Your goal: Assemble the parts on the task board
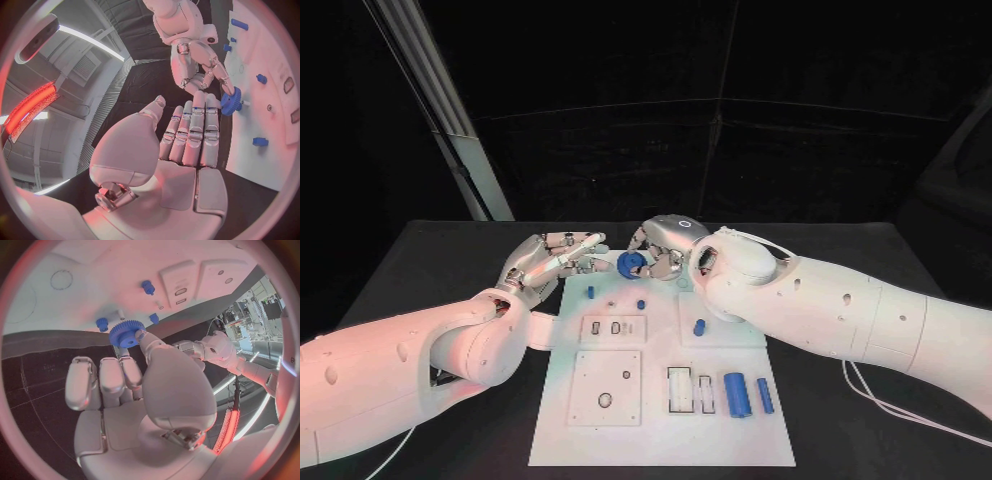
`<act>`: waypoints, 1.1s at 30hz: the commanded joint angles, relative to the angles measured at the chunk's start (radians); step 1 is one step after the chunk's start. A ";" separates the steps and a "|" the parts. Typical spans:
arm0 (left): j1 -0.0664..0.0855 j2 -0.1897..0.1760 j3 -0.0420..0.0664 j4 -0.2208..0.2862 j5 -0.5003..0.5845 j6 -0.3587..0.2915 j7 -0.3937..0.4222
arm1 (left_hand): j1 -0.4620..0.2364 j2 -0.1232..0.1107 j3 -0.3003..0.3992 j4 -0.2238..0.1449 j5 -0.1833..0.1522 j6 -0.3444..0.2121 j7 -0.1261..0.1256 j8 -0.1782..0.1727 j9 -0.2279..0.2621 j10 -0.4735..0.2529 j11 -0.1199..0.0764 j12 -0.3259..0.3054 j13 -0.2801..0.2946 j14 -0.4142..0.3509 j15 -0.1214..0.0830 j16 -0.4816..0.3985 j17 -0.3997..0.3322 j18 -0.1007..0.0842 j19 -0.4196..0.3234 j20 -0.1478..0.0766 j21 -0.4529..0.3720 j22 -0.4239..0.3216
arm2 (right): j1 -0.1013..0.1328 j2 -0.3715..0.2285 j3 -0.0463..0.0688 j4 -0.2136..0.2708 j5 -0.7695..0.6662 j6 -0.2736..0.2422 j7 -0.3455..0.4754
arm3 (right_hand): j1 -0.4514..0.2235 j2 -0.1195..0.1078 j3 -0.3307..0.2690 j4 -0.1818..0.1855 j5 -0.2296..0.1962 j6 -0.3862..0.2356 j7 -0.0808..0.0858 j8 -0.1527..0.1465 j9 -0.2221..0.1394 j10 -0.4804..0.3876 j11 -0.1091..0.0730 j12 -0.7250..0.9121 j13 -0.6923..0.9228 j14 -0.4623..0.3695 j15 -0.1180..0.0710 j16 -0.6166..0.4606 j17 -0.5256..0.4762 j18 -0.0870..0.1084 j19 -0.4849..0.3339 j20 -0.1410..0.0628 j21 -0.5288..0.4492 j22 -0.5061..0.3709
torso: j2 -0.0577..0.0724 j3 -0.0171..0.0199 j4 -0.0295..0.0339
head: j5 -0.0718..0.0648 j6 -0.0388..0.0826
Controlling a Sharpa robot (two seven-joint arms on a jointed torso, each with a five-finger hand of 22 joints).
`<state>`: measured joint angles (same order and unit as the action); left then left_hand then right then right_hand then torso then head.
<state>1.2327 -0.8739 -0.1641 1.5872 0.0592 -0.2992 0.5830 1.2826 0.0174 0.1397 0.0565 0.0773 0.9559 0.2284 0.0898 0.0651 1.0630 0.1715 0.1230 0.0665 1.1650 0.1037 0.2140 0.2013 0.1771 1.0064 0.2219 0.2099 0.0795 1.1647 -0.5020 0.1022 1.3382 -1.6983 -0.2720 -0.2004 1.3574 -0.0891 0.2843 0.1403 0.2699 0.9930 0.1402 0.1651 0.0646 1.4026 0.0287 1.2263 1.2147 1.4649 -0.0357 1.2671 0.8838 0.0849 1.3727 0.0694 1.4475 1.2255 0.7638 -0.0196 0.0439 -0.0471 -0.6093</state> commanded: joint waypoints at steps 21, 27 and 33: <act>0.002 0.001 0.001 0.003 -0.005 0.005 0.010 | -0.003 0.006 0.002 -0.007 -0.004 -0.005 0.003 -0.004 0.000 -0.007 -0.003 -0.006 -0.001 -0.004 0.007 -0.005 0.001 0.006 0.006 -0.001 -0.005 -0.001 | -0.001 0.048 -0.008 -0.073 -0.041 0.093 -0.021 | -0.014 -0.007 0.004 -0.004 -0.020 0.027 -0.016 -0.001 0.004 -0.004 0.005 -0.007 -0.003 0.006 -0.006 -0.005 -0.009 -0.015 0.005 0.000 0.005 0.001 | 0.000 0.0011 -0.0019 | 0.006 -0.009; 0.002 0.001 0.001 0.003 -0.005 0.004 0.010 | -0.003 0.006 0.002 -0.007 -0.004 -0.005 0.003 -0.004 0.000 -0.007 -0.003 -0.006 -0.001 -0.004 0.007 -0.005 0.001 0.006 0.006 -0.001 -0.005 -0.001 | -0.001 0.047 -0.008 -0.074 -0.043 0.102 -0.017 | -0.029 -0.018 -0.003 -0.003 -0.042 0.015 -0.011 -0.012 0.002 -0.011 0.009 -0.021 -0.013 0.004 -0.003 -0.010 -0.019 -0.015 0.004 0.002 0.005 0.000 | 0.000 0.0014 -0.0030 | 0.007 -0.010; 0.002 0.001 0.001 0.003 -0.005 0.005 0.010 | -0.003 0.006 0.002 -0.007 -0.004 -0.005 0.003 -0.004 0.000 -0.007 -0.003 -0.006 -0.001 -0.004 0.007 -0.005 0.001 0.006 0.006 -0.001 -0.005 -0.001 | -0.001 0.048 -0.008 -0.070 -0.043 0.090 -0.011 | -0.066 -0.035 -0.036 0.012 -0.093 -0.011 -0.006 -0.034 0.001 -0.018 0.015 -0.036 -0.025 0.002 0.002 -0.014 -0.028 -0.014 0.002 0.007 0.005 0.000 | 0.001 0.0014 -0.0023 | 0.008 -0.010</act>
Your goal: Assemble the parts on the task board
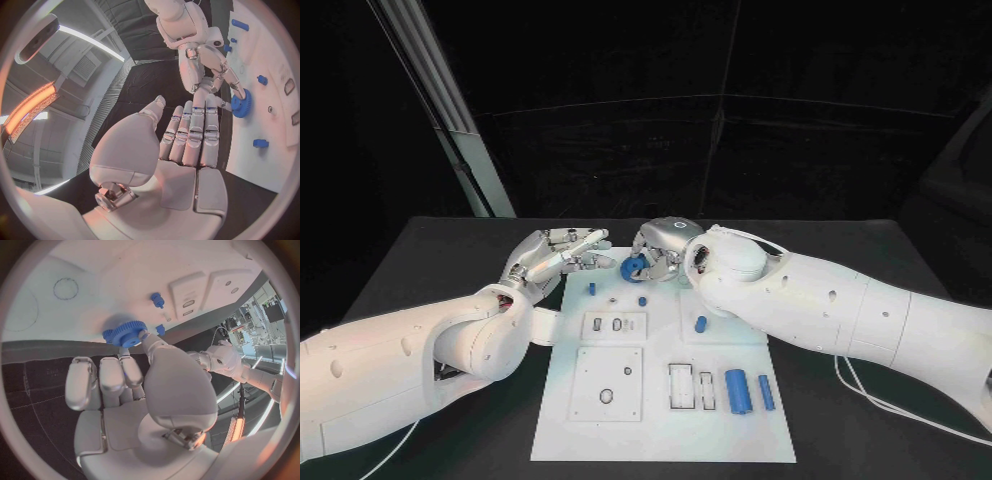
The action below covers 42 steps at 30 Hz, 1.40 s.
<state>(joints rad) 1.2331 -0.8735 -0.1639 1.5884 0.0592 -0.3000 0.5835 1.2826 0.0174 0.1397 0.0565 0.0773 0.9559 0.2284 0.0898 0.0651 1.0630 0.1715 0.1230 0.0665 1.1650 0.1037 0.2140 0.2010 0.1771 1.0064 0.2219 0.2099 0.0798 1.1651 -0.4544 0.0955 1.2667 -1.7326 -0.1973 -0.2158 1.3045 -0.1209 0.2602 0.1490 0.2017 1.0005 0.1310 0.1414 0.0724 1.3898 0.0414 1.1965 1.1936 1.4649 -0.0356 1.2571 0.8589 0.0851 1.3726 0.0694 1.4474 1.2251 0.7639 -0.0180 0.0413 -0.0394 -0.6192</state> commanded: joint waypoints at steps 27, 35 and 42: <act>0.003 -0.003 0.001 0.000 -0.005 0.004 0.006 | -0.005 0.007 0.002 -0.007 -0.004 -0.005 0.003 -0.004 0.000 -0.007 -0.003 -0.006 -0.001 -0.004 0.007 -0.007 0.002 0.006 0.006 0.000 -0.006 -0.002 | -0.001 -0.002 -0.002 -0.005 0.018 0.051 -0.001 | -0.104 0.012 -0.164 0.119 -0.004 -0.065 0.018 -0.064 -0.003 -0.035 0.018 -0.056 -0.043 -0.004 0.015 -0.024 -0.046 -0.013 -0.003 0.020 0.002 -0.005 | 0.000 0.0001 -0.0012 | -0.002 0.000; 0.004 -0.004 0.001 0.002 -0.005 0.003 0.005 | -0.005 0.007 0.002 -0.007 -0.004 -0.005 0.003 -0.004 0.000 -0.007 -0.003 -0.006 -0.001 -0.004 0.007 -0.007 0.002 0.006 0.006 0.000 -0.006 -0.002 | -0.001 -0.003 -0.002 -0.013 0.044 0.099 -0.009 | -0.164 0.045 -0.236 0.140 0.064 -0.058 0.018 -0.068 -0.002 -0.031 0.019 -0.045 -0.031 -0.004 0.016 -0.023 -0.047 -0.014 0.000 0.022 0.004 0.002 | 0.000 -0.0001 0.0010 | -0.003 0.000; 0.004 -0.005 0.001 0.001 -0.005 0.003 0.005 | -0.005 0.007 0.002 -0.007 -0.004 -0.005 0.003 -0.004 0.000 -0.007 -0.003 -0.006 -0.001 -0.004 0.007 -0.007 0.002 0.006 0.006 0.000 -0.006 -0.002 | -0.002 -0.013 -0.003 -0.011 0.067 0.029 0.019 | -0.140 0.068 -0.274 0.133 0.141 -0.053 0.017 -0.070 -0.002 -0.033 0.017 -0.046 -0.030 -0.005 0.015 -0.025 -0.052 -0.014 0.000 0.021 0.004 0.002 | 0.000 0.0003 0.0008 | -0.004 0.000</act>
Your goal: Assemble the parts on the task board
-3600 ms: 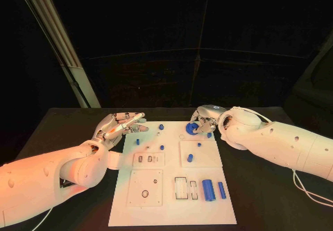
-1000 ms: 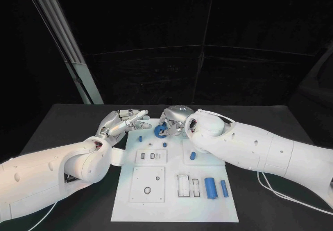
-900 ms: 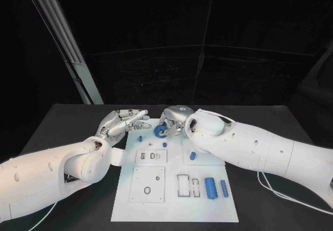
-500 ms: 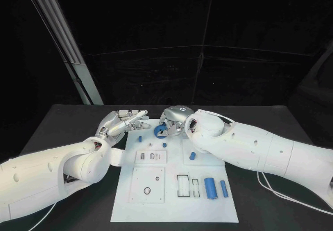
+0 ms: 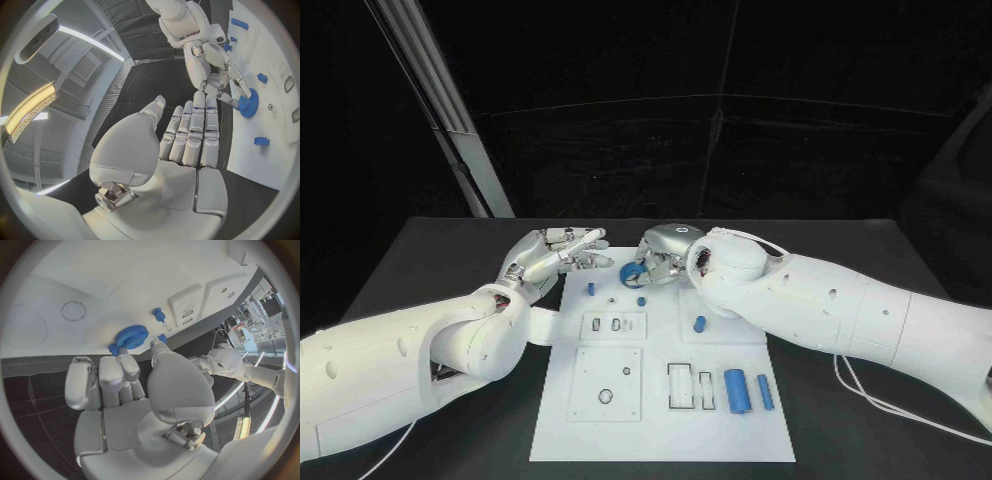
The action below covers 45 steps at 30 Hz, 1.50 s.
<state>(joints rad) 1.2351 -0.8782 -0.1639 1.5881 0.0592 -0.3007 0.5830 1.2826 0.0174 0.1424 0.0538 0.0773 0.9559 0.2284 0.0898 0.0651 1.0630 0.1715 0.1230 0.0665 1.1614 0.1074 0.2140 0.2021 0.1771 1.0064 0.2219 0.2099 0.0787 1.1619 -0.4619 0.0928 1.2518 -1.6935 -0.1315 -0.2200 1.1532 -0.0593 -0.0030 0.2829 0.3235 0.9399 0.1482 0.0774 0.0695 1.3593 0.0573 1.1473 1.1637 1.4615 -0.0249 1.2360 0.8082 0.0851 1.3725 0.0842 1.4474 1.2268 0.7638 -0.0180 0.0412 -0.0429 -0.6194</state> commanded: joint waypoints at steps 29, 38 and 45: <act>0.001 -0.004 0.000 -0.003 -0.004 0.008 0.007 | -0.006 0.007 0.001 -0.006 -0.004 -0.005 0.003 -0.005 0.000 -0.008 -0.003 -0.007 -0.001 -0.001 0.004 -0.009 0.002 0.006 0.006 0.000 -0.008 -0.002 | -0.011 -0.418 -0.002 0.141 0.527 -0.199 0.397 | 0.254 0.003 -0.006 -0.135 -0.023 -0.009 0.002 -0.011 -0.001 -0.025 -0.001 -0.036 -0.028 -0.015 0.003 -0.048 -0.076 -0.010 -0.016 0.004 -0.008 -0.024 | -0.023 0.0212 -0.0193 | -0.009 0.017; -0.001 0.004 0.000 -0.010 -0.004 0.011 0.007 | -0.006 0.007 0.001 -0.006 -0.004 -0.005 0.003 -0.005 0.000 -0.008 -0.003 -0.007 -0.001 -0.001 0.004 -0.009 0.002 0.006 0.006 0.000 -0.008 -0.002 | -0.046 -0.474 -0.002 0.109 0.550 -0.191 0.408 | 0.260 -0.003 -0.009 -0.140 -0.026 -0.015 0.002 -0.013 -0.002 -0.026 0.000 -0.038 -0.030 -0.015 0.003 -0.049 -0.077 -0.010 -0.016 0.004 -0.009 -0.024 | -0.026 0.0289 -0.0262 | -0.023 0.017; -0.004 0.008 -0.001 -0.016 -0.004 0.012 0.007 | -0.006 0.007 0.001 -0.006 -0.004 -0.005 0.003 -0.005 0.000 -0.008 -0.003 -0.007 -0.001 -0.001 0.004 -0.009 0.002 0.006 0.006 0.000 -0.008 -0.002 | -0.078 -0.474 -0.003 0.085 0.543 -0.176 0.406 | 0.259 -0.005 -0.011 -0.141 -0.028 -0.016 0.003 -0.013 -0.002 -0.026 0.000 -0.039 -0.031 -0.015 0.003 -0.050 -0.078 -0.009 -0.016 0.005 -0.009 -0.025 | -0.024 0.0263 -0.0218 | -0.033 0.015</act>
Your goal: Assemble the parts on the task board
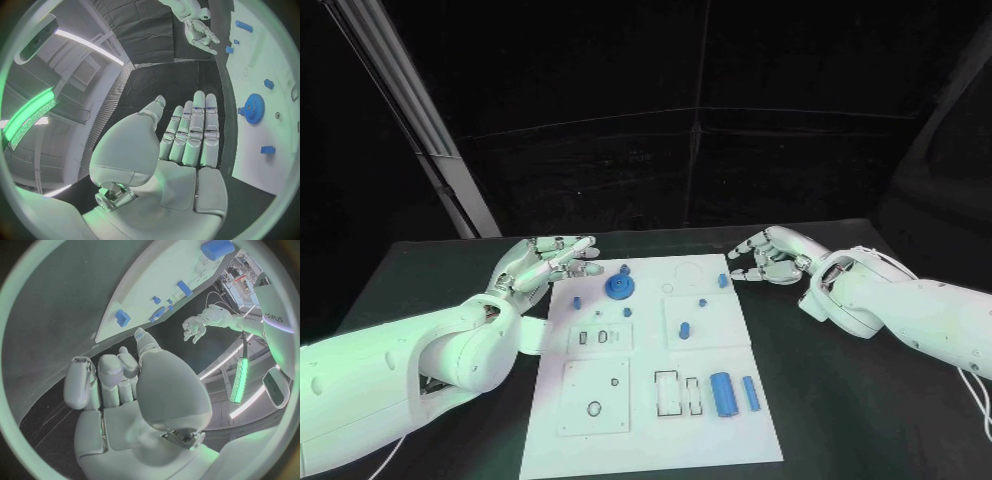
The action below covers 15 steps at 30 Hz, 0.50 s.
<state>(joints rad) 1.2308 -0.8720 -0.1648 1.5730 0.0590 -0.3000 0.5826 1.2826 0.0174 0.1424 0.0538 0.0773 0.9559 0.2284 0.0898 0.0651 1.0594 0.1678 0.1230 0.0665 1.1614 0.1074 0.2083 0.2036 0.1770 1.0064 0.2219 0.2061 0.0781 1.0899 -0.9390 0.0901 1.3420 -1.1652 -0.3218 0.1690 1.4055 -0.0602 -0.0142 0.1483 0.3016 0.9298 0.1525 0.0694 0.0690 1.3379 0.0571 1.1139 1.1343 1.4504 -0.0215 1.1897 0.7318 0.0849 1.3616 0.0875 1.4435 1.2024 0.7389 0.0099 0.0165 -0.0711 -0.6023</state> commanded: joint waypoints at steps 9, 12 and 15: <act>-0.002 0.004 0.000 -0.005 -0.004 0.012 0.007 | -0.006 0.007 0.001 -0.006 -0.004 -0.005 0.003 -0.005 0.000 -0.004 0.001 -0.007 -0.001 -0.001 0.004 -0.003 0.001 0.006 0.006 0.000 -0.004 -0.002 | -0.025 0.032 0.000 -0.042 0.008 0.001 0.011 | 0.002 -0.004 -0.006 -0.004 -0.013 -0.021 0.002 -0.007 -0.003 -0.006 0.003 -0.010 -0.006 -0.003 0.002 -0.006 -0.004 -0.008 -0.008 0.003 -0.007 -0.005 | 0.002 -0.0040 0.0039 | -0.009 -0.003; -0.002 0.005 0.000 -0.007 -0.004 0.012 0.007 | -0.006 0.007 0.001 -0.006 -0.004 -0.005 0.003 -0.005 0.000 -0.004 0.001 -0.007 -0.001 -0.001 0.004 -0.003 0.001 0.006 0.006 0.000 -0.004 -0.002 | -0.026 0.043 0.000 -0.052 0.008 0.000 0.008 | 0.001 -0.004 -0.007 -0.003 -0.014 -0.023 0.002 -0.007 -0.003 -0.007 0.004 -0.011 -0.006 -0.003 0.002 -0.006 -0.004 -0.008 -0.008 0.003 -0.008 -0.005 | 0.002 -0.0068 0.0034 | -0.009 -0.005; -0.002 0.006 0.000 -0.008 -0.004 0.013 0.007 | -0.006 0.007 0.001 -0.006 -0.004 -0.005 0.003 -0.005 0.000 -0.004 0.001 -0.007 -0.001 -0.001 0.004 -0.003 0.001 0.006 0.006 0.000 -0.004 -0.002 | -0.027 0.052 0.000 -0.062 0.007 0.006 0.005 | 0.002 -0.002 -0.007 -0.003 -0.018 -0.025 0.002 -0.007 -0.003 -0.006 0.004 -0.010 -0.005 -0.003 0.002 -0.005 -0.003 -0.009 -0.007 0.003 -0.007 -0.005 | 0.002 -0.0069 0.0035 | -0.009 -0.007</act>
<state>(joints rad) 1.2279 -0.8678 -0.1653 1.5649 0.0591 -0.2996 0.5826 1.2826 0.0174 0.1424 0.0538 0.0773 0.9559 0.2284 0.0898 0.0651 1.0594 0.1679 0.1230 0.0665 1.1614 0.1074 0.2083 0.2034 0.1770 1.0064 0.2219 0.2061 0.0782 1.0616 -0.8894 0.0900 1.2834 -1.1604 -0.3182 0.1716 1.4054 -0.0602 -0.0170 0.1455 0.2874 0.9140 0.1546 0.0657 0.0670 1.3342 0.0609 1.1062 1.1287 1.4505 -0.0215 1.1897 0.7283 0.0850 1.3581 0.0910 1.4397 1.1980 0.7406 0.0040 0.0200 -0.0800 -0.6078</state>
